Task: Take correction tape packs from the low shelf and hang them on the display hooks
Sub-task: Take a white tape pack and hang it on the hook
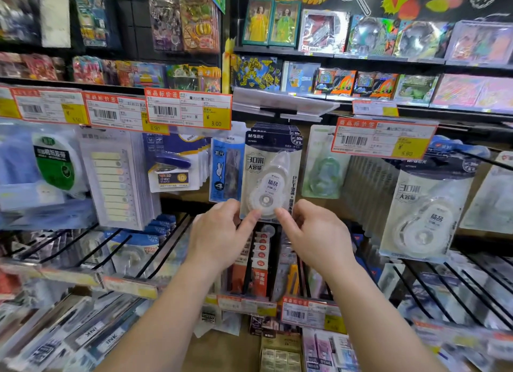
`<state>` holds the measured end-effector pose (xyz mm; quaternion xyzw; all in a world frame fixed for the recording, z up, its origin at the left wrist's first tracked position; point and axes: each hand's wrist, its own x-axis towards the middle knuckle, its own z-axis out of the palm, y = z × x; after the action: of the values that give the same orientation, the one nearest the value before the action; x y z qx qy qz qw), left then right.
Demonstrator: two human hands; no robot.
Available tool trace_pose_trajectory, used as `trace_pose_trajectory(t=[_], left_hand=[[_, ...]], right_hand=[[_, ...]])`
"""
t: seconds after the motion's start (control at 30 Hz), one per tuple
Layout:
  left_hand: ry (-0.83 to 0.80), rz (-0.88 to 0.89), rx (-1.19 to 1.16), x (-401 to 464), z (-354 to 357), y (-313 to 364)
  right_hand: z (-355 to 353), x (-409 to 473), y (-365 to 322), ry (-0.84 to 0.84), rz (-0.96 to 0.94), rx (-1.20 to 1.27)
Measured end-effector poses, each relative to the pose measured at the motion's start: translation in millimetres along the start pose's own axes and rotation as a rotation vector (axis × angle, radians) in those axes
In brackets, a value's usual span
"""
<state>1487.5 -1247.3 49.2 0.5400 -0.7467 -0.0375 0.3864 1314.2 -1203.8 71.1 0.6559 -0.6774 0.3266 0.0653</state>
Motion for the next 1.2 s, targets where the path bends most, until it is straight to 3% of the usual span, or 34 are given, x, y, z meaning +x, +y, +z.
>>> trace_pose_trajectory(t=[0.6, 0.97, 1.2], left_hand=[[-0.062, -0.106, 0.042, 35, 24, 0], [-0.196, -0.352, 0.267, 15, 17, 21], [-0.209, -0.29, 0.269, -25, 4, 43]], right_hand=[[10, 38, 15, -0.103, 0.047, 0.021], [9, 33, 30, -0.364, 0.074, -0.054], [0, -5, 26, -0.381, -0.015, -0.102]])
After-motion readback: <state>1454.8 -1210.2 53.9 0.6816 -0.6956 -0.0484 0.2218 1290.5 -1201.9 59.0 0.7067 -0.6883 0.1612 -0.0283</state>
